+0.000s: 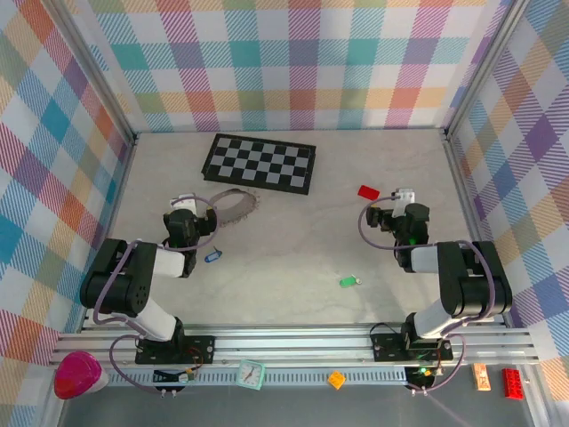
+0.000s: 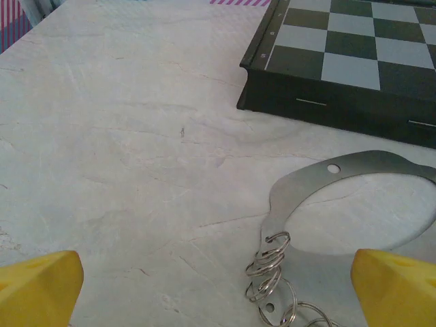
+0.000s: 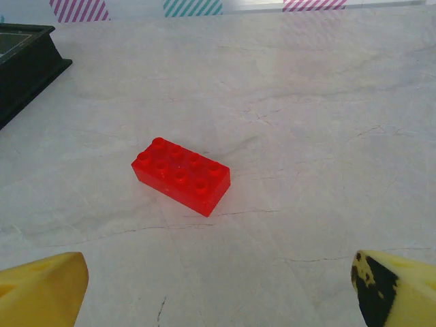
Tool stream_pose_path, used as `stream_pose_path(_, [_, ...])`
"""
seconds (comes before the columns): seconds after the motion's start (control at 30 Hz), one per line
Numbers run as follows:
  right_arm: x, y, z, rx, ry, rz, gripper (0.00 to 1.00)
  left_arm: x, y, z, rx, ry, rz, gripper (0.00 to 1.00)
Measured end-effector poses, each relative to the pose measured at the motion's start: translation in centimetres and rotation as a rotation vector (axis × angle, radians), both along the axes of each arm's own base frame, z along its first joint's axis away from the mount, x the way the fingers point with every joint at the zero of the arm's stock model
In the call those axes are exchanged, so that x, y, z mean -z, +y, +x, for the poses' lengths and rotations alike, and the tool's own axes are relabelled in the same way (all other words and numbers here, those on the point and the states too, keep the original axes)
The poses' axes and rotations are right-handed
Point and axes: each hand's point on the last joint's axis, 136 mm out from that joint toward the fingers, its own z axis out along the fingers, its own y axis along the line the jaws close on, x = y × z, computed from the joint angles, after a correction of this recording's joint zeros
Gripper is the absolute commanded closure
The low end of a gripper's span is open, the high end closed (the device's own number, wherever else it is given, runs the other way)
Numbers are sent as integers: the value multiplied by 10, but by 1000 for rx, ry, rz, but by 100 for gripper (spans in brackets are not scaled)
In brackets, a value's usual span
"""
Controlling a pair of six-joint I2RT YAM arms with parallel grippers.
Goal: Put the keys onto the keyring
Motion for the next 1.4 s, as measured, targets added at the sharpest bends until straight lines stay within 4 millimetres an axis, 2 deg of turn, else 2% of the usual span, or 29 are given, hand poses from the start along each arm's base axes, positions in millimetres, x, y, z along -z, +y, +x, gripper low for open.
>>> stream_pose_path(0.93, [0,1,0,-4,0,2,1,0,0,0,0,0,0,0])
stream_pose_path(1.03, [-2,1,-5,-10,19,4,1,-3,-1,-1,7,-5,-3,0])
stream_pose_path(1.1, [-14,1,-9,-10,25,7,1,-14,-1,-3,6,-16,-4,0])
stream_pose_path(1.13, [-26,2,-10,-8,22,13,1,-24,0,-5,4,-29,-5,0])
stream_pose_path(1.27, [-90,5,-6,-5,-36,79,1,-72,1,-7,-13,-77,-29,0])
stream_pose_path(1.33, [-110,9,-7,-8,-35,132,1,-94,-1,-2,-14,-79,-59,0])
stream_pose_path(1.4, [-117,14,-11,-11,7,197,2,-108,-6,3,0,-59,-94,0])
